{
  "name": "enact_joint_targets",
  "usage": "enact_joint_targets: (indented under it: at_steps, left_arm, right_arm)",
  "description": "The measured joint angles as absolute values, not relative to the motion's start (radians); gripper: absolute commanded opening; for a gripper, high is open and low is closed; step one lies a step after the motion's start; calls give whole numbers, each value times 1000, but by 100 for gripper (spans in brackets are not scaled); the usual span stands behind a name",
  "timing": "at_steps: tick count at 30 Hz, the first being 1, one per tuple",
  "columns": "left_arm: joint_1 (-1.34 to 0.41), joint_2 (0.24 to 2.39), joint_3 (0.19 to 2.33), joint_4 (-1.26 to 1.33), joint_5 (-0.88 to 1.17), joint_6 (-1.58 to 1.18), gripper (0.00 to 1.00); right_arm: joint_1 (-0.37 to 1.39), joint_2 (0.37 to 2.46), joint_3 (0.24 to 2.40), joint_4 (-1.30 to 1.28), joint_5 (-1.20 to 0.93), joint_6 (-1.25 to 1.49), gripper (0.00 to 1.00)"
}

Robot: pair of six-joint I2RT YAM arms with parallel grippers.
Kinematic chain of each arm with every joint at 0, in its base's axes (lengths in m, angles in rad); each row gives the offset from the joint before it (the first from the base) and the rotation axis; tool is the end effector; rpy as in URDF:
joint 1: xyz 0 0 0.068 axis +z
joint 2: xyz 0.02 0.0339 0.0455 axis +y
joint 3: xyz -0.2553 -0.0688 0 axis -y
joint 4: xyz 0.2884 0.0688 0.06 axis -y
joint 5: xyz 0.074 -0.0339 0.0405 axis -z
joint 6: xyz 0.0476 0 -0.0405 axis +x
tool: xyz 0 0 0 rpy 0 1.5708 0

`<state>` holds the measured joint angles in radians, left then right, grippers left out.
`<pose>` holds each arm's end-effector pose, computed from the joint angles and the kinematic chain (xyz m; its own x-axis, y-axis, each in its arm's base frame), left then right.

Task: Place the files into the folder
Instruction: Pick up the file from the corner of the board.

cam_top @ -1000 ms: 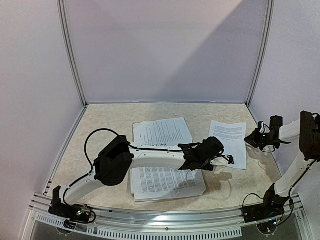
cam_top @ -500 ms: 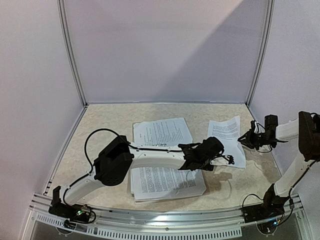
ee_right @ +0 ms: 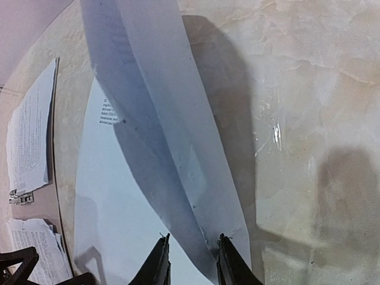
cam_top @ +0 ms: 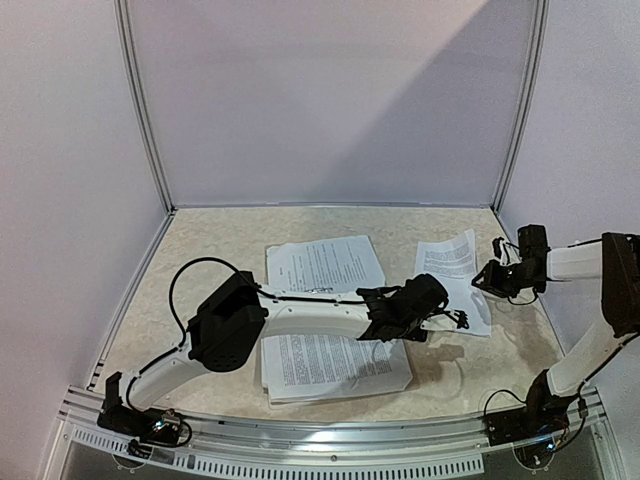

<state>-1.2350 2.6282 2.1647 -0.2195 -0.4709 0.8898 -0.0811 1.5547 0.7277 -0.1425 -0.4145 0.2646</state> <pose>0.2239 -0.5759 0.0901 0.4327 0.8614 -0.2659 0.6183 -0.0689 0.7829 0.3223 -0.0070 0.1002 -0.8333 0.3079 -0.4592 0.0673 0.8809 0.4685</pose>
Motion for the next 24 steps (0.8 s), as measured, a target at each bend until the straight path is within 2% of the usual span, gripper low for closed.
enact_joint_targets:
  at_steps: [24]
  left_arm:
    - [-1237,2629,2165,-218,-479,890,86]
  right_arm:
    - [62,1489,720,-188,-217,200,35]
